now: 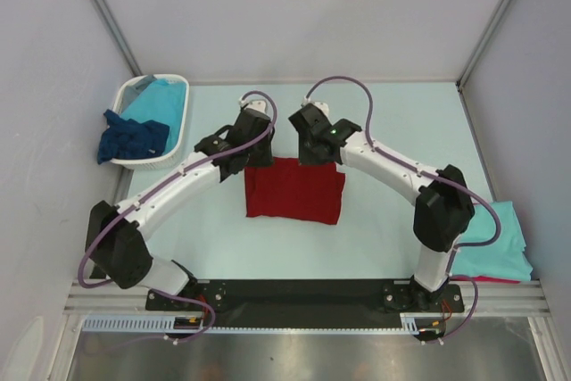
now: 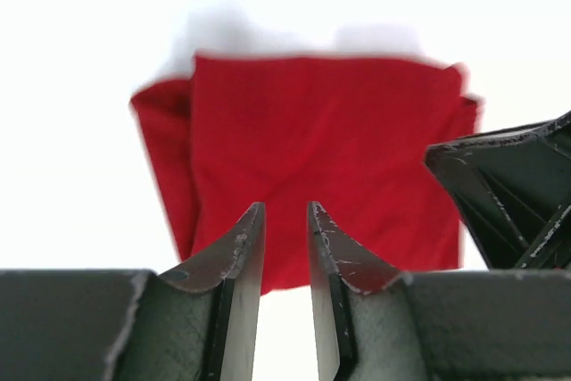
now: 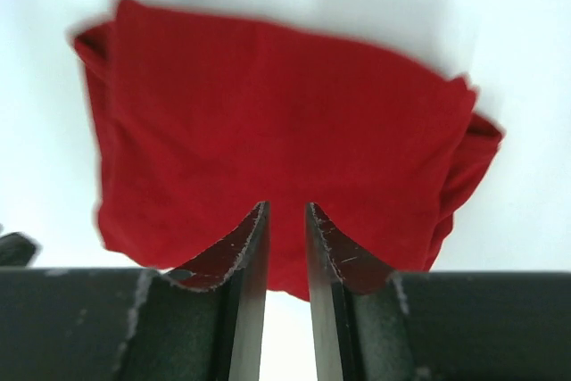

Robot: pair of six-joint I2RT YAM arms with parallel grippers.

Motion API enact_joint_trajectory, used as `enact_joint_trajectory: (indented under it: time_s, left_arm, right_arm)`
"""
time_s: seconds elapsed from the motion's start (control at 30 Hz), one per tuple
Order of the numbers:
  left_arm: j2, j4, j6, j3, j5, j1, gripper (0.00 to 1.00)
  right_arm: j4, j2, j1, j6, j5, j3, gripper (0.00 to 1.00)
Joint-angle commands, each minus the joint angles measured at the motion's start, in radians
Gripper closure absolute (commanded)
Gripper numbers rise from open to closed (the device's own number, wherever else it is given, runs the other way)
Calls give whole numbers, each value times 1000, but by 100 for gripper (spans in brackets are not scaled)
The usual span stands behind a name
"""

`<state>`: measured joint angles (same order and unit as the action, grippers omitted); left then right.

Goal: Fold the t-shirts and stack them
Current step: Smooth out wrinkles on the folded tshirt

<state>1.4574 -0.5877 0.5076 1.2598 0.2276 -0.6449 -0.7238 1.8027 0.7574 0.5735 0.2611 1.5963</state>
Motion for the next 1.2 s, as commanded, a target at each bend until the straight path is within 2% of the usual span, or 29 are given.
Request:
enact_joint_trajectory:
  time_s: [0.0, 0.5, 0.57, 0.63, 0.7, 0.77, 0.9, 1.17]
  left_arm:
    - [-46, -37, 42, -89, 44, 2, 70]
    - [-94, -64, 62, -169, 47, 2, 70]
    - [-100, -69, 63, -172, 47, 2, 70]
    - [-107, -73, 63, -177, 50, 2, 70]
    - [-121, -72, 62, -184, 53, 1, 70]
    - [-129, -70, 63, -188, 55, 2, 69]
    - [-117, -63, 63, -189, 39, 2, 70]
    - [-131, -66, 68, -215, 35, 2, 70]
  right_arm:
    - [26, 50, 23, 20, -34, -74, 73]
    - [96, 285, 36, 0, -128, -150, 74]
    - [104, 261, 37, 11, -82, -176, 76]
    - [118, 143, 51, 11, -15, -190, 76]
    - [107, 25, 71, -6, 33, -156, 71]
    - [63, -12, 86, -12, 44, -96, 68]
    - [-3, 9, 100, -20, 38, 19, 67]
    - [72, 101, 108, 35, -19, -116, 68]
